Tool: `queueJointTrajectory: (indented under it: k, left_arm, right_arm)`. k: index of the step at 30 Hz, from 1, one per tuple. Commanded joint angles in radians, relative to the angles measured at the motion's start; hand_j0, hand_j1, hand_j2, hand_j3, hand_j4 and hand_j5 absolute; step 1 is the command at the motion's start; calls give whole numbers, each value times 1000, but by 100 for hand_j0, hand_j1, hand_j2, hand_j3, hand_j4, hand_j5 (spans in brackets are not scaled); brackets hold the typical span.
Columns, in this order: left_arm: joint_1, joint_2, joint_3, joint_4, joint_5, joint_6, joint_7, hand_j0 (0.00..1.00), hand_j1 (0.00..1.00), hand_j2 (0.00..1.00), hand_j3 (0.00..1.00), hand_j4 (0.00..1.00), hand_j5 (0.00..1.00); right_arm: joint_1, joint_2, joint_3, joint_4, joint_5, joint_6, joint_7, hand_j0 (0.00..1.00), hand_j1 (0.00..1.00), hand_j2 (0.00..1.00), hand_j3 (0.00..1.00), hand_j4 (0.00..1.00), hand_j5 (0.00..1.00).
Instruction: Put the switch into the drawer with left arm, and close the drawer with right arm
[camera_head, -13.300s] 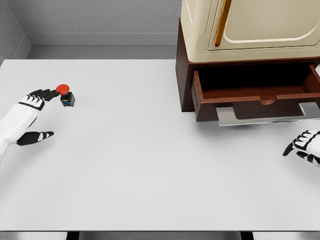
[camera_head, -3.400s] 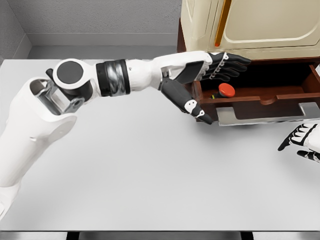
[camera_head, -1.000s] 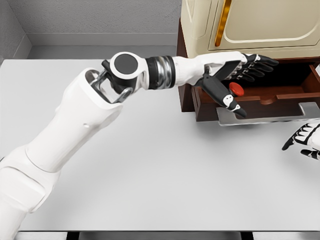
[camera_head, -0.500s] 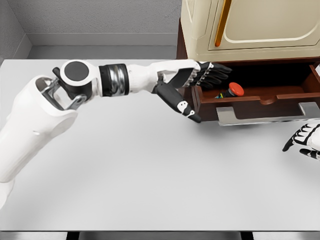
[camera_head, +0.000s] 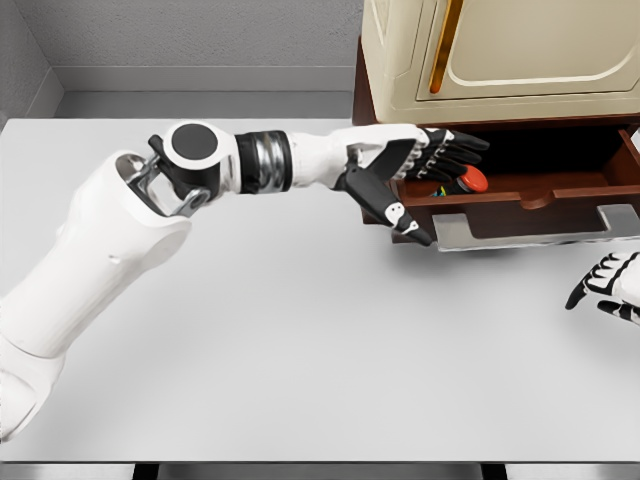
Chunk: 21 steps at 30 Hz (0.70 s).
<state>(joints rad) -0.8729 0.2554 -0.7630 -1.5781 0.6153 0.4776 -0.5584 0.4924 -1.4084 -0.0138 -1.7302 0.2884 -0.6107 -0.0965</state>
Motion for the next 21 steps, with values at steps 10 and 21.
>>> queueJointTrajectory:
  k: [10, 21]
  left_arm:
    - [-11, -94, -1, 69, -54, -4, 0, 100, 100, 100, 100, 100, 100]
    - [-28, -96, 24, 7, -51, -5, 0, 100, 100, 100, 100, 100, 100]
  right_arm:
    - [0, -11, 12, 0, -6, 0, -2, 55, 55, 55, 55, 55, 55]
    - [0, -44, 18, 9, -21, 0, -3, 55, 55, 55, 55, 55, 55]
